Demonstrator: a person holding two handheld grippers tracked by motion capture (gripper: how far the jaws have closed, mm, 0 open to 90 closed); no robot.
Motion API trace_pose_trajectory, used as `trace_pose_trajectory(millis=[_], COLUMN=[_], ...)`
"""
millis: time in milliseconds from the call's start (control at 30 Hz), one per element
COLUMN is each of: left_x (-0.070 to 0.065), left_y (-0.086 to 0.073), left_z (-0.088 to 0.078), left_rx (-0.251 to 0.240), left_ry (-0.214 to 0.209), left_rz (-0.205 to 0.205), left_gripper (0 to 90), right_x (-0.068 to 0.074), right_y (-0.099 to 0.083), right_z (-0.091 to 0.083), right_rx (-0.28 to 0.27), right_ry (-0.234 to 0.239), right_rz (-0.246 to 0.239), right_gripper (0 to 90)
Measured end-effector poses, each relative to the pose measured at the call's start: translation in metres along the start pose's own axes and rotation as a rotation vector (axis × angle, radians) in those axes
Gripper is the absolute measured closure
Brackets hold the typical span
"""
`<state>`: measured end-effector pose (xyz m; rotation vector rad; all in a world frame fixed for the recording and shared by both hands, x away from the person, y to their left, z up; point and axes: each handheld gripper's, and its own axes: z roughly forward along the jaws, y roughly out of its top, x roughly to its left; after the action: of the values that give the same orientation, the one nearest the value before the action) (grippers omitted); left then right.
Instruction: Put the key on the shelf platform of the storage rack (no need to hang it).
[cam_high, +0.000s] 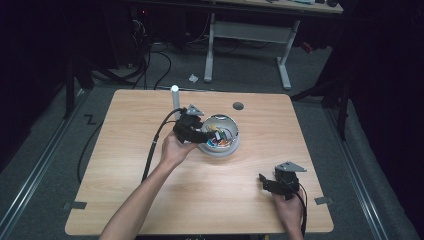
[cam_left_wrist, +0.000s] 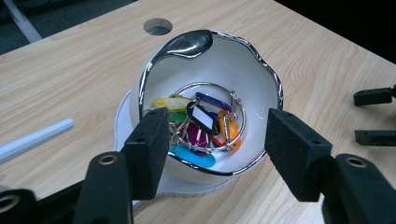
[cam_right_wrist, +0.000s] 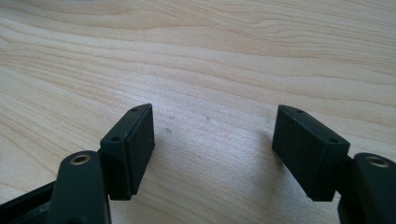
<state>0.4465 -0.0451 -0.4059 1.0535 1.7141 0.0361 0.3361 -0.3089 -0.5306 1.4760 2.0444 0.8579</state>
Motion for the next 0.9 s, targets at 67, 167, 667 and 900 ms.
trace_pose_trajectory(millis=[67, 167, 667, 900], left_x=[0.0, 0.001, 0.003, 0.012], left_y=[0.001, 0.003, 0.012, 0.018], left_z=[-0.003, -0.008, -0.033, -0.044], left_rx=[0.0, 0.0, -0.003, -0.025], left_ry=[0.002, -0.002, -0.037, -0.032], left_rz=[-0.005, -0.004, -0.03, -0.05], left_gripper=[39.4, 38.6, 37.5, 37.4], right_x=[0.0, 0.0, 0.0, 0.0], right_y=[0.0, 0.0, 0.0, 0.0], right_z=[0.0, 0.0, 0.0, 0.0], right_rx=[0.0, 0.0, 0.0, 0.0], right_ry=[0.0, 0.0, 0.0, -0.001], right_rz=[0.0, 0.0, 0.001, 0.001], right_gripper=[29.9, 29.9, 30.0, 30.0])
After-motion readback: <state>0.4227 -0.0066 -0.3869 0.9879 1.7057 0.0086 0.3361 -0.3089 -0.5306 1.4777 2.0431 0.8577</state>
